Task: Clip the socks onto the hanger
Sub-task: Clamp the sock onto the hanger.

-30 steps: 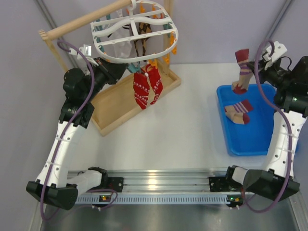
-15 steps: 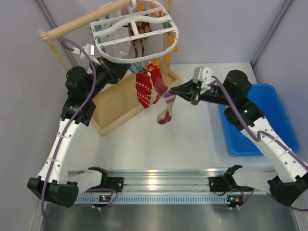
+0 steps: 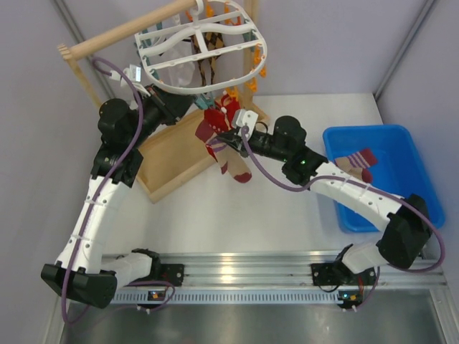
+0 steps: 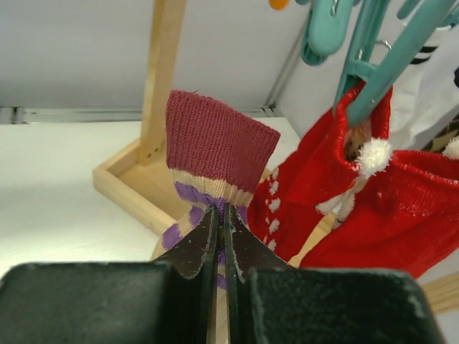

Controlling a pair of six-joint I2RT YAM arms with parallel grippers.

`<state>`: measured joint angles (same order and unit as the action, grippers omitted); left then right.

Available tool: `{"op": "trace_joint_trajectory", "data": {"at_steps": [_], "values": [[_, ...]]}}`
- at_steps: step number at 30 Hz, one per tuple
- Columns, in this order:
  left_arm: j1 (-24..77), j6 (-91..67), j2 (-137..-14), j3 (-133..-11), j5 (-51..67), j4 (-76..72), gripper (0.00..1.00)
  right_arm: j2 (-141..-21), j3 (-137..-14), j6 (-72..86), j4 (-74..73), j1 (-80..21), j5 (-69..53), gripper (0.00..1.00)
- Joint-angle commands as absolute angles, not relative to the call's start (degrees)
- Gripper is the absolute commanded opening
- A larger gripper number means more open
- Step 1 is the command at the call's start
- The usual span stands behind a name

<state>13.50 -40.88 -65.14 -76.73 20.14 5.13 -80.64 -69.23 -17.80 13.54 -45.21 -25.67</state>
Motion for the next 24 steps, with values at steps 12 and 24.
{"op": "trace_joint_trajectory", "data": {"at_steps": [12, 24], "values": [[12.9, -40.3, -64.3, -77.3, 19.3, 3.6, 0.00, -80.7, -67.2, -24.9, 30.0, -45.6, -16.6, 0.00], [12.9, -38.1, -64.2, -78.1, 18.7, 5.6, 0.00, -79.5, -66.2, -26.3, 29.6, -45.6, -15.3, 0.00]]}}
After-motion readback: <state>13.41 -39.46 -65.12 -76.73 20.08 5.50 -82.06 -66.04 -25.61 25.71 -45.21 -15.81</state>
